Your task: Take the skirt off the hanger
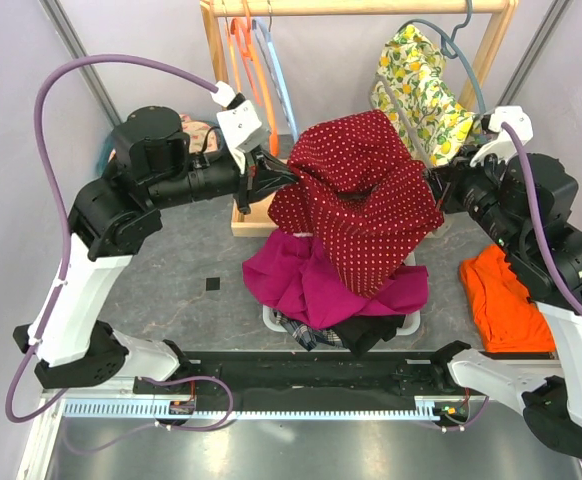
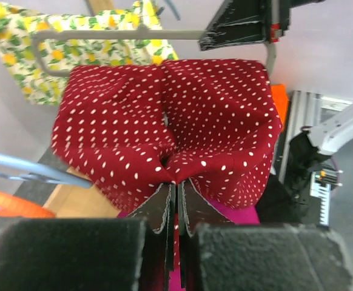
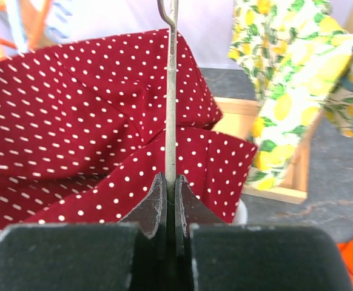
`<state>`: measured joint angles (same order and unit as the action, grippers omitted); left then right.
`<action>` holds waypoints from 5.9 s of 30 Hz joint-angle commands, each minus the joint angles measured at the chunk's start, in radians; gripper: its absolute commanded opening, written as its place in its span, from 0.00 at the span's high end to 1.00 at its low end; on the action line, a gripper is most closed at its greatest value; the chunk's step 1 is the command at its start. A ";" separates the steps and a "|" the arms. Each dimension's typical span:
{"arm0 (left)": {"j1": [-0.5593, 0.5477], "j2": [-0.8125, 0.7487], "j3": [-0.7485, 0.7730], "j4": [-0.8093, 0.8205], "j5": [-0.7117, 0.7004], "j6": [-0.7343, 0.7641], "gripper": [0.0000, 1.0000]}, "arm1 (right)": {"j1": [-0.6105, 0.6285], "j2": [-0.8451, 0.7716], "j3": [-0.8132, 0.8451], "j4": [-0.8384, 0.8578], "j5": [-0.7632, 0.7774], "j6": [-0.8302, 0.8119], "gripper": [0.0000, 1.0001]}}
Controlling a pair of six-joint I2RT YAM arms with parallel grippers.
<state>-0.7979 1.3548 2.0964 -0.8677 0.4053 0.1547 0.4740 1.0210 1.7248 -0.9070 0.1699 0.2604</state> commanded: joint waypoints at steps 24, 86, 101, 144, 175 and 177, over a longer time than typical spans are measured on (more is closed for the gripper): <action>0.022 -0.031 0.232 0.154 -0.575 0.229 0.98 | -0.003 -0.022 -0.185 0.079 0.238 -0.064 1.00; -0.262 0.256 -0.780 0.435 -0.395 0.157 0.98 | -0.002 0.565 0.550 0.223 -0.043 -0.044 1.00; -0.261 0.106 -0.692 0.296 -0.283 0.126 0.00 | -0.006 0.781 0.743 0.240 -0.061 -0.069 1.00; -0.126 -0.076 -0.306 0.033 -0.275 0.077 0.00 | 0.038 0.498 0.561 0.191 0.129 -0.092 0.25; -0.098 -0.103 -0.332 0.047 -0.280 0.071 0.00 | -0.236 0.378 0.140 0.431 0.330 -0.009 0.56; -0.095 -0.106 -0.334 0.047 -0.273 0.069 0.00 | -0.239 0.393 0.151 0.430 0.329 0.000 0.70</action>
<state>-0.9024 1.2625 1.7603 -0.8581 0.1139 0.2516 0.2447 1.4044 1.8435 -0.5182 0.5358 0.2329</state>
